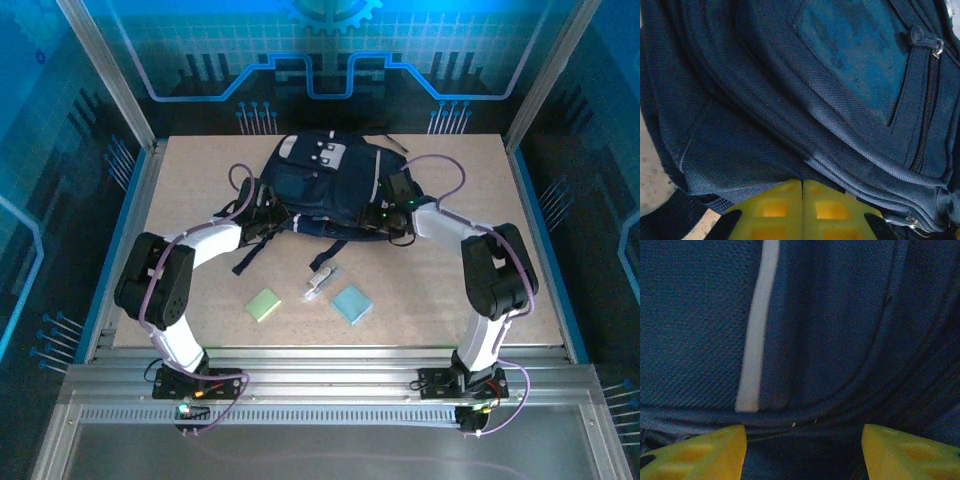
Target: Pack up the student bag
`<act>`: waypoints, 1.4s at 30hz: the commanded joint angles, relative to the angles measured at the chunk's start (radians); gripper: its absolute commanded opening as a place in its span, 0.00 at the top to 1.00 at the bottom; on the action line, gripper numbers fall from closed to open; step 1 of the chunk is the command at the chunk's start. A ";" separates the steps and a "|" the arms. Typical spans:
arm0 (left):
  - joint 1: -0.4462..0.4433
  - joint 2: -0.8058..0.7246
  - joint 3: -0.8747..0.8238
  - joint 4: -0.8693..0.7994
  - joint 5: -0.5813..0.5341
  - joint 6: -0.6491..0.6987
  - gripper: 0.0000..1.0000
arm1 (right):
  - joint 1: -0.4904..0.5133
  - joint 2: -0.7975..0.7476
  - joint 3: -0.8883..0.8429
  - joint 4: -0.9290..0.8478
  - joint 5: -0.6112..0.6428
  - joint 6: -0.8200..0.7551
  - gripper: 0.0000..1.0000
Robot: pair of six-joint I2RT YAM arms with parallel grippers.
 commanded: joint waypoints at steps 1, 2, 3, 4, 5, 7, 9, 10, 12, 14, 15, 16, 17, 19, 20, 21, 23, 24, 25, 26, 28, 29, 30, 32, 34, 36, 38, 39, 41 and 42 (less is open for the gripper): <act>-0.010 -0.022 -0.028 0.084 0.001 -0.036 1.00 | 0.052 -0.105 0.052 -0.113 0.002 -0.039 0.36; -0.011 -0.022 -0.030 0.093 0.001 -0.039 1.00 | 0.078 -0.122 0.067 -0.149 0.026 -0.043 0.35; -0.012 -0.022 -0.032 0.098 0.003 -0.043 1.00 | 0.104 -0.133 0.078 -0.174 0.044 -0.042 0.34; -0.015 -0.025 -0.035 0.105 0.003 -0.044 1.00 | 0.132 -0.139 0.091 -0.191 0.052 -0.031 0.32; -0.019 -0.030 -0.037 0.110 0.002 -0.048 1.00 | 0.159 -0.140 0.097 -0.195 0.055 -0.013 0.31; -0.027 -0.041 -0.044 0.125 0.002 -0.056 1.00 | 0.214 -0.128 0.107 -0.177 0.065 0.032 0.29; -0.035 -0.052 -0.051 0.137 0.000 -0.062 1.00 | 0.260 -0.093 0.121 -0.144 0.086 0.076 0.28; -0.040 -0.060 -0.055 0.142 -0.005 -0.063 1.00 | 0.274 -0.063 0.142 -0.138 0.092 0.099 0.28; -0.045 -0.071 -0.066 0.156 -0.015 -0.068 1.00 | 0.289 -0.008 0.186 -0.136 0.104 0.143 0.29; -0.047 -0.079 -0.087 0.186 -0.016 -0.083 1.00 | 0.303 0.051 0.229 -0.132 0.157 0.193 0.31; -0.048 -0.082 -0.095 0.199 -0.016 -0.091 1.00 | 0.311 0.078 0.246 -0.128 0.184 0.215 0.32; -0.050 -0.085 -0.108 0.213 -0.014 -0.099 1.00 | 0.314 0.100 0.263 -0.120 0.200 0.237 0.34; -0.051 -0.088 -0.117 0.225 -0.014 -0.105 1.00 | 0.320 0.125 0.280 -0.112 0.215 0.252 0.35; -0.054 -0.093 -0.135 0.238 -0.015 -0.112 1.00 | 0.336 0.170 0.322 -0.127 0.269 0.269 0.36; -0.056 -0.099 -0.145 0.246 -0.017 -0.118 1.00 | 0.345 0.194 0.350 -0.144 0.314 0.272 0.36; -0.056 -0.102 -0.156 0.256 -0.017 -0.122 1.00 | 0.352 0.218 0.378 -0.167 0.350 0.272 0.35; -0.059 -0.107 -0.172 0.272 -0.013 -0.130 1.00 | 0.353 0.267 0.432 -0.202 0.391 0.281 0.35; -0.059 -0.107 -0.177 0.278 -0.012 -0.132 1.00 | 0.356 0.284 0.444 -0.205 0.405 0.288 0.34; -0.060 -0.107 -0.183 0.286 -0.009 -0.138 1.00 | 0.357 0.300 0.458 -0.206 0.407 0.298 0.34; -0.062 -0.107 -0.189 0.294 -0.005 -0.143 1.00 | 0.360 0.311 0.466 -0.198 0.408 0.304 0.34; -0.062 -0.108 -0.196 0.305 -0.004 -0.153 1.00 | 0.377 0.329 0.486 -0.198 0.450 0.310 0.34; -0.062 -0.110 -0.199 0.308 -0.002 -0.155 1.00 | 0.382 0.343 0.506 -0.213 0.473 0.313 0.34; -0.063 -0.113 -0.202 0.310 -0.001 -0.156 1.00 | 0.385 0.359 0.528 -0.230 0.487 0.314 0.34; -0.063 -0.123 -0.207 0.312 -0.006 -0.157 1.00 | 0.382 0.404 0.587 -0.302 0.513 0.334 0.34; -0.063 -0.135 -0.212 0.311 -0.021 -0.149 1.00 | 0.383 0.409 0.583 -0.360 0.580 0.392 0.34; -0.061 -0.145 -0.212 0.306 -0.037 -0.140 1.00 | 0.379 0.366 0.506 -0.320 0.617 0.412 0.39; -0.057 -0.145 -0.210 0.301 -0.049 -0.130 1.00 | 0.359 0.314 0.424 -0.260 0.605 0.402 0.46; -0.055 -0.144 -0.208 0.299 -0.050 -0.127 1.00 | 0.349 0.299 0.408 -0.256 0.595 0.400 0.50; -0.050 -0.138 -0.200 0.295 -0.051 -0.121 1.00 | 0.324 0.273 0.382 -0.253 0.569 0.380 0.56; -0.049 -0.139 -0.199 0.295 -0.051 -0.119 1.00 | 0.315 0.265 0.375 -0.251 0.559 0.370 0.57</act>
